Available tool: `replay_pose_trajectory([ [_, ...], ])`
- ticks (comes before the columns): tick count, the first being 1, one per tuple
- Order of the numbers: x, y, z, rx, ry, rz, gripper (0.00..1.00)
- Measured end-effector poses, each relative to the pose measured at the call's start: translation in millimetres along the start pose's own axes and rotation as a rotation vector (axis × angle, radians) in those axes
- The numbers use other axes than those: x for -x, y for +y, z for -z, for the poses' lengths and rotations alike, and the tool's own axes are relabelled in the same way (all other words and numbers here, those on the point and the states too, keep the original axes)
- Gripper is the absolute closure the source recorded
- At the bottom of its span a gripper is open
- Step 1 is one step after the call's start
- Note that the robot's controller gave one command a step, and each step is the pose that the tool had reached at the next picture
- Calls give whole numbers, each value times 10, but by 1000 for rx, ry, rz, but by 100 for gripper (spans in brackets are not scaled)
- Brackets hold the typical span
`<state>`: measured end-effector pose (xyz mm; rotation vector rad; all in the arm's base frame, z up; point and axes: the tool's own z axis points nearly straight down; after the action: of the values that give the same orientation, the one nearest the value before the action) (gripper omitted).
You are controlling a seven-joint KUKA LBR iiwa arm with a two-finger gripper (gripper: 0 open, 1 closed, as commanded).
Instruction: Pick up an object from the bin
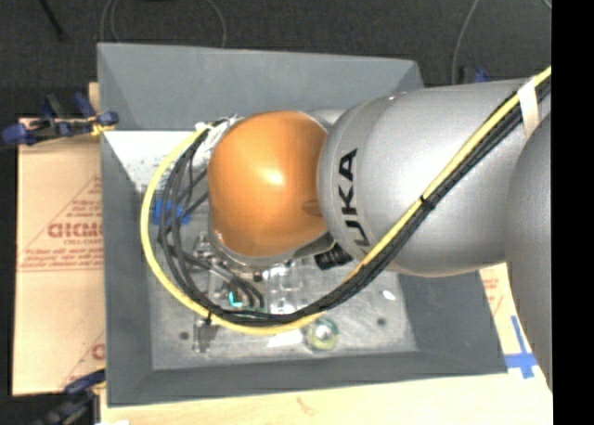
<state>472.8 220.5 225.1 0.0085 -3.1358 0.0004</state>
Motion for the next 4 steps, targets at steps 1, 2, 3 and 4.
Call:
replay_pose_trajectory([
  [1,615,-502,-1037,-2,-3,-36,0],
  [2,988,-1358,-1378,-2,-9,-148,0],
  [3,399,-1825,-1398,1,-5,-224,0],
  [4,126,-1786,-1259,12,-44,-291,0],
])
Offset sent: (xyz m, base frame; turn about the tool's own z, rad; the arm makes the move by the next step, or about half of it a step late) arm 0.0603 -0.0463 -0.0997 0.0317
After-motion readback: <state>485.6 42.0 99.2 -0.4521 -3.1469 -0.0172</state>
